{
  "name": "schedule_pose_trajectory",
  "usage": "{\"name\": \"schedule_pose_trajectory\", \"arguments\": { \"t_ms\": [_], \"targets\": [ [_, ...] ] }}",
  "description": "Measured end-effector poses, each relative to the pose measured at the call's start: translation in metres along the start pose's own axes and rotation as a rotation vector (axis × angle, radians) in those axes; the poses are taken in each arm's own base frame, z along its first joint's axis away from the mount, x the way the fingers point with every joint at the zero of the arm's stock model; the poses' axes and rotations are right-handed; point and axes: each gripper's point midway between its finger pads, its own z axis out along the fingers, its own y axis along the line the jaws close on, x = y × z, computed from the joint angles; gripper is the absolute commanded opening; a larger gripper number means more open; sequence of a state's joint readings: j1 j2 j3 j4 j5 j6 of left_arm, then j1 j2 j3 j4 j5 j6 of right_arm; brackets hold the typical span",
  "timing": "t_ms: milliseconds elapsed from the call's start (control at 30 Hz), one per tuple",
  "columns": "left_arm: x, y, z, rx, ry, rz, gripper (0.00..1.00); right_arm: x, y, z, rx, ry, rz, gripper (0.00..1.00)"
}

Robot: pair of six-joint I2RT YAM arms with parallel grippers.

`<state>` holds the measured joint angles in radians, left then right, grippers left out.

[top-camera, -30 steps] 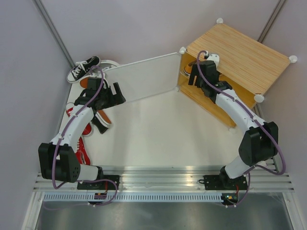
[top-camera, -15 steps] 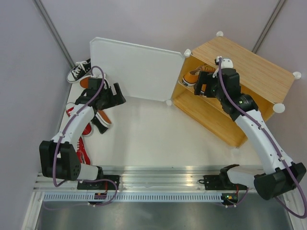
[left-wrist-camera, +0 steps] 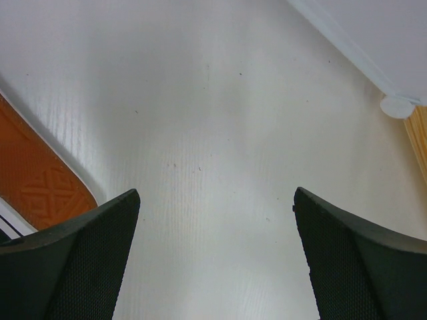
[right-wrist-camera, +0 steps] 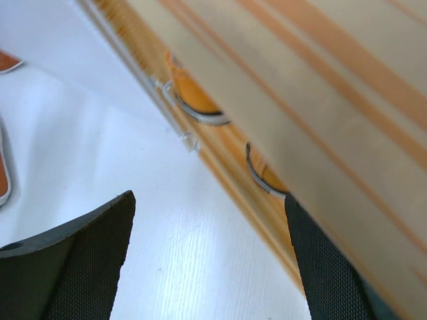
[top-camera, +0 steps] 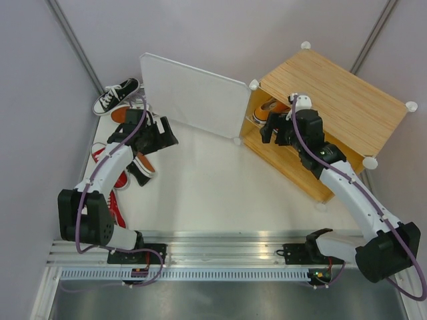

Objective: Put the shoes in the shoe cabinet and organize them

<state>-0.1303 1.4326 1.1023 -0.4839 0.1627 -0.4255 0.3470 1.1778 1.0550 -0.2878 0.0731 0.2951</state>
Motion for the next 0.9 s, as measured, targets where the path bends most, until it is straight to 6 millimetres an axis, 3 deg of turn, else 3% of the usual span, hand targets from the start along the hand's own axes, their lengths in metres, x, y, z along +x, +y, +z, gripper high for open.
{"name": "schedule_pose_trajectory", "arguments": {
  "t_ms": [400, 600, 900],
  "targets": [
    [0.017, -0.007, 0.015, 0.017, 0.069, -0.001, 0.98, 0.031, 0.019, -0.004, -0.083, 0.151, 0.077, 0.97],
    [0.02, -0.012, 0.015, 0.03, 0.078, 0.008, 0.99, 0.034, 0.03, 0.0, -0.121, 0.233, 0.146, 0.97],
    [0.022, -0.015, 0.014, 0.046, 0.086, 0.008, 0.99, 0.021, 0.06, -0.008, -0.235, 0.331, 0.253, 0.98]
  ]
}}
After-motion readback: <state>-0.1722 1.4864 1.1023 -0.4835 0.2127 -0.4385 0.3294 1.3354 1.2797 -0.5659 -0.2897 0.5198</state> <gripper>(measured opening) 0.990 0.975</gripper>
